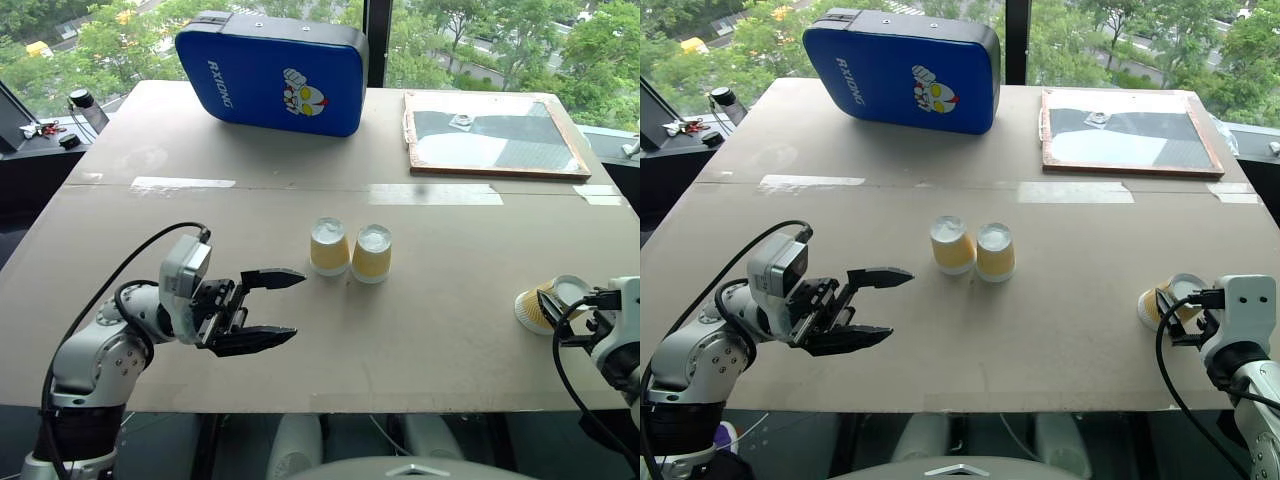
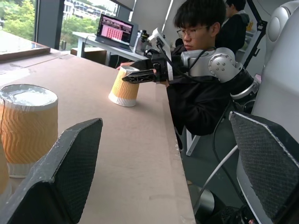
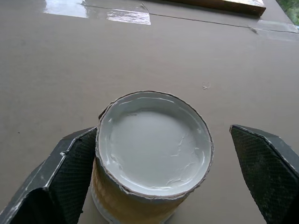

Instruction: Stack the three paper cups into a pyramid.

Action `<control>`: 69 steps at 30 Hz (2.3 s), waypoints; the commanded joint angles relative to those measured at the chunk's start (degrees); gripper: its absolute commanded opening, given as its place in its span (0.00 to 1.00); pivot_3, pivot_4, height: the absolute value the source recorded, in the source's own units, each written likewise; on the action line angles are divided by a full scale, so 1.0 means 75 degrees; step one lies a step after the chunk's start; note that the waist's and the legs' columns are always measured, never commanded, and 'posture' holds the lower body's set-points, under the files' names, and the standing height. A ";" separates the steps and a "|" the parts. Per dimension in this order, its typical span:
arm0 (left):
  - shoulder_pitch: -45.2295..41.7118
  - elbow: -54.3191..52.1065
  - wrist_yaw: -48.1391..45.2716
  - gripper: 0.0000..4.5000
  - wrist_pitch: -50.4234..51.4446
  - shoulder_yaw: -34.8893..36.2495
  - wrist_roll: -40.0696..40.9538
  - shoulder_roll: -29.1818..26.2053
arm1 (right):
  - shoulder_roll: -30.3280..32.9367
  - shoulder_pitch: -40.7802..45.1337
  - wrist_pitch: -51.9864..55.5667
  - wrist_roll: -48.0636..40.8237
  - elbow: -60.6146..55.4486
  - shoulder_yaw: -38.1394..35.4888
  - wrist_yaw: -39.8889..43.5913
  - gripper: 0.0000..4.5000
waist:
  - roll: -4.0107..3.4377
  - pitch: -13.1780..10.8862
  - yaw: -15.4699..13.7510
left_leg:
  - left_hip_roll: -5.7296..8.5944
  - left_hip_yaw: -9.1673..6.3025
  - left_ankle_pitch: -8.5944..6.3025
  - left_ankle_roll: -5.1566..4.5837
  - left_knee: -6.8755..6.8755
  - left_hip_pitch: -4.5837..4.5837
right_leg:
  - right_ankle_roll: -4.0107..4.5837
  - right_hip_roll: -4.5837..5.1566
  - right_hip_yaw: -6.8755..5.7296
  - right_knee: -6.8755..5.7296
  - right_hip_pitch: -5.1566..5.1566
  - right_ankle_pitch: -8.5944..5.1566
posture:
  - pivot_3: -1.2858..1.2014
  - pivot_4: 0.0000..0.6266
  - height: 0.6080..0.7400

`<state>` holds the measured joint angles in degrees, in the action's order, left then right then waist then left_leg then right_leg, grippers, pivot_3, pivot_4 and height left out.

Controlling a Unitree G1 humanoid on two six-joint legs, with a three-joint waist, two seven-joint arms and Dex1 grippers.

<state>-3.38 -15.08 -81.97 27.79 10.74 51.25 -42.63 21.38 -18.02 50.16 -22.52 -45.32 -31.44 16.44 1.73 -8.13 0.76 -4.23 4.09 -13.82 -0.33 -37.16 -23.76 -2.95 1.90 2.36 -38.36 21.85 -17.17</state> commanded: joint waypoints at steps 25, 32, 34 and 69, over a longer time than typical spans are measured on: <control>0.2958 -0.1209 0.1960 1.00 -0.0619 0.2958 0.0474 0.0925 | 0.0903 0.7714 0.1401 -0.2763 0.1283 0.4320 0.1239 0.50 | -0.0006 -0.0016 0.0092 | -0.0007 -0.0002 -0.0002 -0.0004 0.0010 -0.0018 | 0.0001 0.0015 -0.0004 0.0022 0.0014 0.0002 | 0.52 0.24 1.00; 0.3706 -0.1654 0.2073 1.00 -0.0703 0.3178 0.0646 0.1249 | 0.0633 0.8295 0.1193 -0.2313 0.2276 0.5196 0.1462 0.50 | -0.0004 -0.0014 0.0030 | -0.0006 -0.0001 -0.0003 -0.0005 0.0002 -0.0014 | 0.0003 0.0014 -0.0008 0.0010 0.0012 0.0003 | 0.52 0.24 1.00; 0.3790 -0.1691 0.2094 1.00 -0.0761 0.3206 0.0625 0.1298 | 0.0607 0.8339 0.1095 -0.2118 0.2454 0.5388 0.1506 0.50 | -0.0004 -0.0014 0.0028 | -0.0005 -0.0002 -0.0003 -0.0005 0.0002 -0.0014 | 0.0004 0.0014 -0.0008 0.0007 0.0013 0.0003 | 0.52 0.24 1.00; 0.3679 -0.1051 0.3147 1.00 -0.1132 0.2857 -0.0284 0.1362 | 0.2591 0.3790 -0.1283 -0.1972 0.1151 0.2228 0.4133 0.98 | 0.0000 -0.0012 0.0001 | -0.0005 0.0000 -0.0005 -0.0008 0.0010 -0.0007 | 0.0003 0.0008 -0.0008 0.0034 -0.0005 0.0003 | 0.52 0.24 1.00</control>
<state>23.37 -22.97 -59.35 19.68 32.25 51.14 -31.51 39.45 14.71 44.62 -37.66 -34.36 -10.05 44.26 1.73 -8.22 0.77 -4.25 4.07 -13.86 -0.39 -37.08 -23.83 -2.93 1.95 2.23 -38.04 21.76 -17.15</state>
